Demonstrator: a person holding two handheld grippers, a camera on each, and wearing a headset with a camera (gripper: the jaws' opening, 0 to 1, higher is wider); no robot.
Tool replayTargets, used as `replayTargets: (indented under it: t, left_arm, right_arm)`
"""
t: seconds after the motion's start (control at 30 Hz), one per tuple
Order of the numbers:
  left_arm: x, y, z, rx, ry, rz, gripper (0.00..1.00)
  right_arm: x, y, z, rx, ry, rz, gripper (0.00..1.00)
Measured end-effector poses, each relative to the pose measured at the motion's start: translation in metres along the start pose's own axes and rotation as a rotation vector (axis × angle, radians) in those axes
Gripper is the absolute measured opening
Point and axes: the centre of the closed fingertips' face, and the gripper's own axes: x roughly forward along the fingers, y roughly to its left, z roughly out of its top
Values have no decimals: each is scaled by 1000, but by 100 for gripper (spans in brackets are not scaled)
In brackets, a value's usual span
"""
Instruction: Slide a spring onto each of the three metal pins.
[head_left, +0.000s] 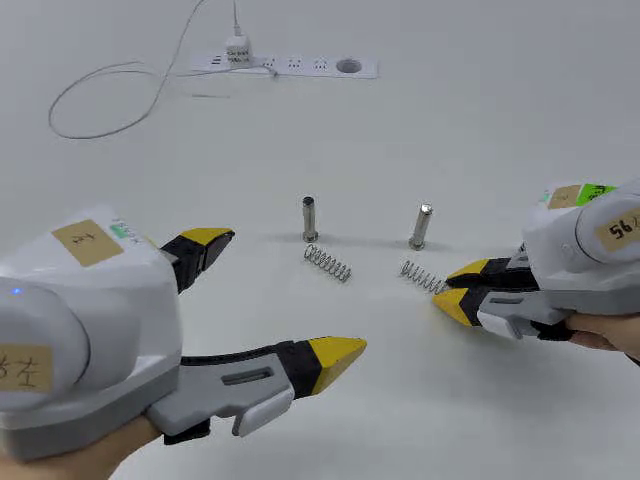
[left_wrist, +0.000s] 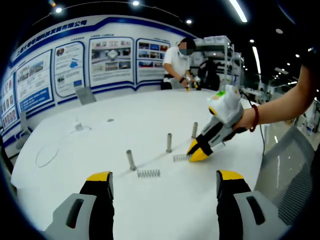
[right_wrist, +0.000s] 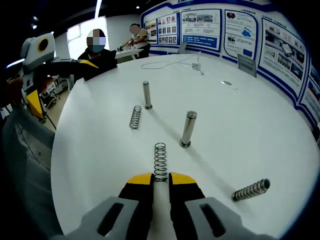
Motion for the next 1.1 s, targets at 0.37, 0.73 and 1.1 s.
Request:
replayTargets:
  t: [0.37, 0.73, 1.1]
  left_arm:
    - [1, -2, 0, 15, 10, -14, 83]
    - [3, -4, 3, 54, 14, -27, 77]
    - [7, -11, 11, 117, 1, -50, 66]
  right_arm:
    - [-9, -4, 7, 14, -24, 10, 11]
    - [-32, 4, 23, -2, -37, 46, 11]
    - [-54, 25, 44, -72, -33, 106, 11]
